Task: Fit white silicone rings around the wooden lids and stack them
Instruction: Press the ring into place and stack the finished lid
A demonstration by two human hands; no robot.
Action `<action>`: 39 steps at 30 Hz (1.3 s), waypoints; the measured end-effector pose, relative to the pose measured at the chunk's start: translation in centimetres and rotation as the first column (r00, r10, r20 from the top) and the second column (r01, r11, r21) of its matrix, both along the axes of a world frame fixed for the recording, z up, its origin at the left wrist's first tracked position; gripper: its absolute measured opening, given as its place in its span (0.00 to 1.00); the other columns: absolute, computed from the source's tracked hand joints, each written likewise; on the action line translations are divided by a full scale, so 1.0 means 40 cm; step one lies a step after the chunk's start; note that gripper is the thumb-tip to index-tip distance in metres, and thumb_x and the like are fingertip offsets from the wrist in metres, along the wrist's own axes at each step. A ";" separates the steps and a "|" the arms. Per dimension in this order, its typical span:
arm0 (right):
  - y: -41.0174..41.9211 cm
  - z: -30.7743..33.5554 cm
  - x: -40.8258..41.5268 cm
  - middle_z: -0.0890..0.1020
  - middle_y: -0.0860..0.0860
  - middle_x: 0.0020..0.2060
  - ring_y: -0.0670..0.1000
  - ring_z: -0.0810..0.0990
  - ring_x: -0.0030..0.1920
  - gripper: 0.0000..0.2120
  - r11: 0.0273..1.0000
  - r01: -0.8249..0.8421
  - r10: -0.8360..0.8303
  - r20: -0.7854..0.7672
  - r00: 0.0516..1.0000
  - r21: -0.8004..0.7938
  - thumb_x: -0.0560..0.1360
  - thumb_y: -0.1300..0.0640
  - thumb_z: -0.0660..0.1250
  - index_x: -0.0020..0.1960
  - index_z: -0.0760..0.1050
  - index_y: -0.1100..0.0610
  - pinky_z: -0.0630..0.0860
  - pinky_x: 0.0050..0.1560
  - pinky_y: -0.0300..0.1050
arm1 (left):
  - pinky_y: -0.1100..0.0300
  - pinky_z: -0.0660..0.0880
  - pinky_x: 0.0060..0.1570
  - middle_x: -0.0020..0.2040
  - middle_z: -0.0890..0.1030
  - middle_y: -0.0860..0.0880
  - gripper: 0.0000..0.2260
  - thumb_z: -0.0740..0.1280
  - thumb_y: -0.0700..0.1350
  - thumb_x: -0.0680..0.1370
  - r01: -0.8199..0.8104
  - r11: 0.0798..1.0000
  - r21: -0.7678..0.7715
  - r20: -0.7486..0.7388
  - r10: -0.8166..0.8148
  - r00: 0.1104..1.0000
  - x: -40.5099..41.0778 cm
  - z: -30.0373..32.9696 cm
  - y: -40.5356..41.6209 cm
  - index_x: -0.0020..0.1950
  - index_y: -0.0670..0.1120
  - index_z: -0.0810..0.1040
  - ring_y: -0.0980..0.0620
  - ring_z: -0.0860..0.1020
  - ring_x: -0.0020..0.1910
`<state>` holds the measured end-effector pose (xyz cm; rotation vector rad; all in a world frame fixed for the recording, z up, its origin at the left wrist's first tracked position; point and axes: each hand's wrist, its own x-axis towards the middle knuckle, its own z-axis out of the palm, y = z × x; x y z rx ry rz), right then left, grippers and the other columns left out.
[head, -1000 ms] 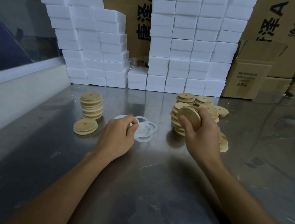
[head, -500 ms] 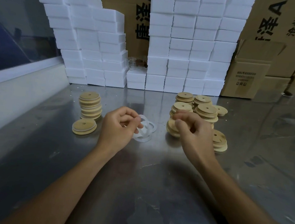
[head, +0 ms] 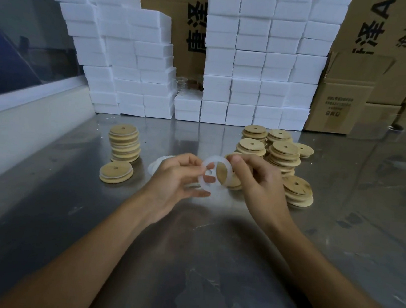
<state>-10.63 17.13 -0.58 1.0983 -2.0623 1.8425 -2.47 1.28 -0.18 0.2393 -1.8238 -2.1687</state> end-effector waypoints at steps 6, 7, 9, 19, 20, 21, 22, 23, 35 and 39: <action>-0.020 -0.031 -0.001 0.80 0.44 0.37 0.43 0.78 0.40 0.05 0.998 0.022 -0.016 -0.104 0.994 0.054 0.79 0.55 0.66 0.46 0.78 0.54 0.72 0.39 0.33 | 0.51 0.81 0.39 0.51 0.82 0.36 0.07 0.68 0.38 0.78 -0.122 0.992 -0.033 0.032 0.123 0.992 -0.009 -0.013 0.025 0.52 0.34 0.76 0.38 0.83 0.49; -0.021 -0.036 -0.004 0.80 0.44 0.38 0.44 0.79 0.41 0.05 0.998 0.024 -0.019 -0.105 0.994 0.053 0.80 0.54 0.66 0.47 0.78 0.53 0.74 0.39 0.35 | 0.51 0.81 0.38 0.51 0.83 0.36 0.07 0.68 0.38 0.78 -0.123 0.992 -0.029 0.035 0.124 0.992 -0.009 -0.014 0.028 0.52 0.34 0.76 0.39 0.84 0.48; -0.021 -0.042 -0.008 0.81 0.43 0.40 0.45 0.80 0.43 0.04 0.998 0.040 -0.034 -0.108 0.994 0.046 0.80 0.53 0.65 0.48 0.77 0.51 0.75 0.40 0.37 | 0.51 0.82 0.37 0.49 0.84 0.38 0.06 0.68 0.37 0.77 -0.130 0.991 -0.022 0.041 0.131 0.991 -0.008 -0.016 0.035 0.51 0.35 0.77 0.40 0.84 0.47; -0.028 -0.027 -0.002 0.84 0.47 0.37 0.48 0.84 0.41 0.03 0.996 0.084 -0.084 0.021 0.996 -0.001 0.77 0.57 0.70 0.45 0.80 0.55 0.81 0.45 0.52 | 0.52 0.83 0.36 0.45 0.83 0.41 0.03 0.70 0.35 0.76 -0.354 0.912 -0.207 -0.062 0.349 0.935 -0.018 -0.021 0.036 0.42 0.40 0.80 0.45 0.84 0.42; -0.029 -0.024 -0.002 0.84 0.48 0.37 0.49 0.84 0.41 0.03 0.997 0.076 -0.076 0.050 0.996 -0.001 0.76 0.57 0.71 0.44 0.80 0.56 0.81 0.46 0.54 | 0.53 0.82 0.35 0.44 0.83 0.41 0.04 0.70 0.35 0.76 -0.361 0.910 -0.204 -0.062 0.356 0.933 -0.018 -0.021 0.035 0.42 0.40 0.80 0.45 0.84 0.43; -0.029 -0.023 -0.002 0.85 0.49 0.38 0.50 0.84 0.42 0.03 0.998 0.065 -0.065 0.079 0.995 -0.002 0.76 0.58 0.71 0.44 0.80 0.57 0.81 0.47 0.55 | 0.54 0.82 0.35 0.44 0.83 0.41 0.03 0.70 0.34 0.76 -0.364 0.911 -0.195 -0.058 0.360 0.931 -0.018 -0.022 0.033 0.42 0.40 0.80 0.45 0.84 0.43; -0.029 -0.021 -0.003 0.85 0.51 0.39 0.51 0.85 0.42 0.03 0.999 0.050 -0.049 0.110 0.993 -0.006 0.76 0.59 0.72 0.44 0.80 0.58 0.81 0.48 0.55 | 0.55 0.82 0.35 0.45 0.83 0.40 0.03 0.70 0.34 0.76 -0.363 0.913 -0.184 -0.051 0.360 0.931 -0.017 -0.023 0.031 0.43 0.39 0.80 0.45 0.84 0.43; -0.028 -0.020 -0.003 0.85 0.53 0.40 0.53 0.85 0.43 0.03 0.999 0.029 -0.026 0.145 0.989 -0.016 0.76 0.60 0.72 0.44 0.80 0.60 0.82 0.49 0.55 | 0.56 0.82 0.35 0.45 0.83 0.40 0.03 0.70 0.34 0.76 -0.361 0.916 -0.177 -0.040 0.359 0.932 -0.017 -0.023 0.028 0.43 0.39 0.81 0.44 0.84 0.44; -0.013 -0.007 -0.014 0.87 0.56 0.38 0.53 0.86 0.42 0.04 0.981 -0.090 0.169 0.514 0.841 -0.175 0.72 0.64 0.73 0.39 0.83 0.58 0.84 0.46 0.50 | 0.54 0.82 0.36 0.43 0.84 0.44 0.03 0.70 0.34 0.76 -0.306 0.947 -0.099 0.071 0.313 0.947 -0.016 -0.014 0.024 0.43 0.37 0.82 0.47 0.85 0.41; -0.012 -0.005 -0.010 0.87 0.51 0.41 0.49 0.86 0.44 0.03 0.988 -0.114 0.154 0.625 0.765 -0.104 0.72 0.58 0.75 0.40 0.82 0.55 0.84 0.45 0.50 | 0.55 0.82 0.38 0.44 0.84 0.43 0.03 0.71 0.34 0.75 -0.351 0.925 -0.147 0.061 0.362 0.930 -0.018 -0.021 0.020 0.42 0.39 0.83 0.47 0.85 0.43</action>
